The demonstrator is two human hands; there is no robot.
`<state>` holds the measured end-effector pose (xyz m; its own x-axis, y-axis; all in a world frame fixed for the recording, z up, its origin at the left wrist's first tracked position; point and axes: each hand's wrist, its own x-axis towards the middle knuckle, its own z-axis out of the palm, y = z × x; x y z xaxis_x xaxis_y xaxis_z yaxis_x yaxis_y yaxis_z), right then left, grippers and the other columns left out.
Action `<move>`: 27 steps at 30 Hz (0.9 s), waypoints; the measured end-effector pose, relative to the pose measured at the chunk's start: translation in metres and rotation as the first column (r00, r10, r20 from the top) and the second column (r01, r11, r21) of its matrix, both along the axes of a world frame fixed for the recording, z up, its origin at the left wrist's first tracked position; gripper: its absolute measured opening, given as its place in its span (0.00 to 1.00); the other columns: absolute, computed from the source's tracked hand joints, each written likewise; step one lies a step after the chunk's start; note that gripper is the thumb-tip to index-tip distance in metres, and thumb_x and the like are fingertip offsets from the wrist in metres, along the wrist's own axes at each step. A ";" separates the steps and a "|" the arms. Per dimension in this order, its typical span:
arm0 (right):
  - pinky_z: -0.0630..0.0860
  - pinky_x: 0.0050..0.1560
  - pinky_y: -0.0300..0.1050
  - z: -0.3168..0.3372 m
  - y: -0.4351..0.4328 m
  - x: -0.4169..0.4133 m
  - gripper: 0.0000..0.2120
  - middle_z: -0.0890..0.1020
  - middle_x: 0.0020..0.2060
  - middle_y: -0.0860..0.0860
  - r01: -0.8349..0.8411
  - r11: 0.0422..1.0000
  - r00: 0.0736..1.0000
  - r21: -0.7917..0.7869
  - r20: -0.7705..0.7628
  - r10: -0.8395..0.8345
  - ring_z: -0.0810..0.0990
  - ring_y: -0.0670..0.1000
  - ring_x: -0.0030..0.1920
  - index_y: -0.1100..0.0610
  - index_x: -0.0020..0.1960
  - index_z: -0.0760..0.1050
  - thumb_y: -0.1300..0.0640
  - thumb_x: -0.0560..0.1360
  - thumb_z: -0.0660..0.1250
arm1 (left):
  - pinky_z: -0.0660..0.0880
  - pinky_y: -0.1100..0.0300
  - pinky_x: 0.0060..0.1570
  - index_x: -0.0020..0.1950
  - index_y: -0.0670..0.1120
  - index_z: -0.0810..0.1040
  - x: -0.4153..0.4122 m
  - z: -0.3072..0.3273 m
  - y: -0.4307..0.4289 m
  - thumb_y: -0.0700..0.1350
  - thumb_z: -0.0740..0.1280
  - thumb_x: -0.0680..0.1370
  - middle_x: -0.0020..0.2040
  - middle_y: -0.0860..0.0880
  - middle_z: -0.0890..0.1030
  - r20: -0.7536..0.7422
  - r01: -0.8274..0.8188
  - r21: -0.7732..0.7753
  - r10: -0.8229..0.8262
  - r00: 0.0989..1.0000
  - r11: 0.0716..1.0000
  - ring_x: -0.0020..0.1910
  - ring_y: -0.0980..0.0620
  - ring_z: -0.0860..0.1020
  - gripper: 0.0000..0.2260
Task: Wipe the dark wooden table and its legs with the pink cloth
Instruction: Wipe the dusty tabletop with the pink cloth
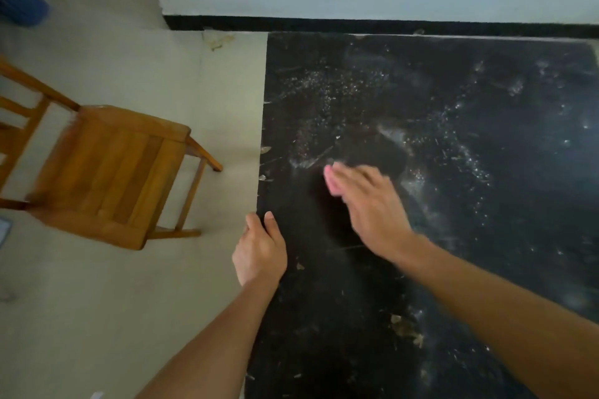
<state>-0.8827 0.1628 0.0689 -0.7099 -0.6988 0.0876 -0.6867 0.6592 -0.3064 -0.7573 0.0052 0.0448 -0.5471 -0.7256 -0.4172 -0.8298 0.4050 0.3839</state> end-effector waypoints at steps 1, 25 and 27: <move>0.73 0.57 0.50 -0.010 0.004 0.027 0.24 0.74 0.69 0.49 -0.149 0.989 0.989 0.025 0.020 0.148 0.72 0.54 0.63 0.56 0.71 0.71 0.65 0.76 0.62 | 0.74 0.51 0.39 0.47 0.48 0.63 0.000 0.001 0.002 0.55 0.48 0.83 0.38 0.48 0.75 -0.004 0.006 -0.003 -0.006 1.000 1.000 0.36 0.45 0.76 0.13; 0.68 0.59 0.55 0.007 -0.091 -0.136 0.11 0.77 0.64 0.49 0.108 0.994 0.983 0.031 0.145 -0.111 0.70 0.57 0.63 0.53 0.52 0.72 0.65 0.79 0.56 | 0.79 0.57 0.39 0.59 0.50 0.66 -0.004 0.007 0.001 0.58 0.47 0.82 0.36 0.56 0.72 0.045 -0.009 0.048 0.007 0.999 0.999 0.35 0.56 0.76 0.15; 0.70 0.57 0.54 0.014 -0.090 -0.123 0.12 0.79 0.62 0.50 0.032 0.999 0.997 -0.033 0.065 -0.030 0.72 0.57 0.60 0.55 0.56 0.74 0.66 0.79 0.58 | 0.77 0.58 0.38 0.60 0.49 0.67 -0.003 0.007 -0.002 0.58 0.47 0.82 0.36 0.56 0.71 0.016 0.001 0.042 -0.002 1.000 0.999 0.35 0.57 0.75 0.17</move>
